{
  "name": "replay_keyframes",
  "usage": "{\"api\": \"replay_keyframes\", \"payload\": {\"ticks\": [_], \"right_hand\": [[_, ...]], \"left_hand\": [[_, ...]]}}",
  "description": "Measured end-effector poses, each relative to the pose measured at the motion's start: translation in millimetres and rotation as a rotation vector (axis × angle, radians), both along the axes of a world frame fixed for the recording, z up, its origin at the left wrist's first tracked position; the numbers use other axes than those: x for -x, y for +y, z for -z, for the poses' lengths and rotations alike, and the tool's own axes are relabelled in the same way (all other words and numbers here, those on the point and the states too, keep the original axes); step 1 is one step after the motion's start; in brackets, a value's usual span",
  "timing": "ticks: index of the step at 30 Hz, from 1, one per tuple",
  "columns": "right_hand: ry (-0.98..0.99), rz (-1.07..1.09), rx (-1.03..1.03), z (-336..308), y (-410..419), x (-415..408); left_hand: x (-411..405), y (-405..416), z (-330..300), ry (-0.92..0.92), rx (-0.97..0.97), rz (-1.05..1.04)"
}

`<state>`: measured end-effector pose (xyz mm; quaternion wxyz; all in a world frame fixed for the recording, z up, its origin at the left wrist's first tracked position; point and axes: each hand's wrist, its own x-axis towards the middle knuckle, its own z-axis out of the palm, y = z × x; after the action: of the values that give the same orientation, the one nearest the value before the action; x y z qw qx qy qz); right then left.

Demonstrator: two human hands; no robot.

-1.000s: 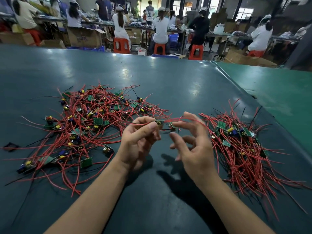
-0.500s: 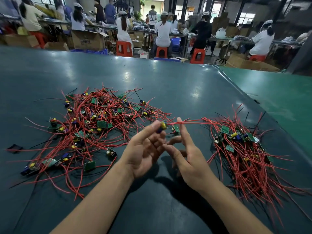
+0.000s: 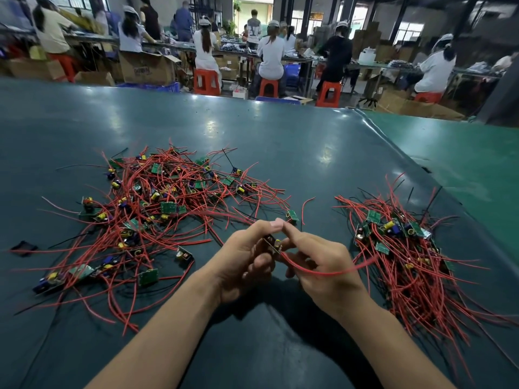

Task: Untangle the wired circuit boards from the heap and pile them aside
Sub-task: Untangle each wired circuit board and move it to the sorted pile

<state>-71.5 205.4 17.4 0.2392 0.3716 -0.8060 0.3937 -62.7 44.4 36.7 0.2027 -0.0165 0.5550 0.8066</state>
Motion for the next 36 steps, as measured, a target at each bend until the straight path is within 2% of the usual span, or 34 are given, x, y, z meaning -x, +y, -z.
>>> {"api": "replay_keyframes", "payload": {"ticks": [2,4,8,11,14,17,19,21,23,25,27,29,32,34,36], "right_hand": [[0.1,0.056,-0.033,2,0,0],[0.104,0.054,-0.041,3,0,0],[-0.046,0.011,-0.006,6,-7,-1],[-0.216,0.103,0.134,7,-9,0],[-0.366,0.222,0.414,4,-8,-2],[-0.43,0.399,0.891,-7,-5,0],[-0.521,0.42,1.24,-14,3,2],[-0.663,0.391,1.423,-17,8,5],[-0.771,0.349,1.435,-16,7,6],[-0.83,0.315,1.378,-14,4,7],[-0.842,0.303,1.288,-12,0,8],[-0.809,0.302,1.216,-10,-1,8],[-0.769,0.281,1.138,-8,-1,6],[-0.758,0.251,1.072,-8,-3,4],[-0.739,0.23,0.983,-8,-5,2]], "left_hand": [[0,1,1,-0.006,0.022,-0.027],[3,1,2,0.012,0.016,-0.092],[5,4,8,0.117,0.082,-0.19],[7,5,9,0.167,0.116,-0.193],[9,5,8,0.15,0.039,-0.21],[10,3,10,0.21,0.082,-0.359],[12,0,14,0.358,0.305,-0.509],[13,-5,21,0.519,0.707,-0.655],[13,-12,23,0.635,1.126,-0.797],[14,-24,19,0.731,1.374,-0.894],[20,-43,17,0.648,1.556,-0.976],[22,-64,15,0.409,1.639,-1.079],[20,-80,14,0.12,1.604,-1.119],[19,-84,17,0.012,1.65,-1.038],[21,-89,19,-0.016,1.686,-0.993]]}}
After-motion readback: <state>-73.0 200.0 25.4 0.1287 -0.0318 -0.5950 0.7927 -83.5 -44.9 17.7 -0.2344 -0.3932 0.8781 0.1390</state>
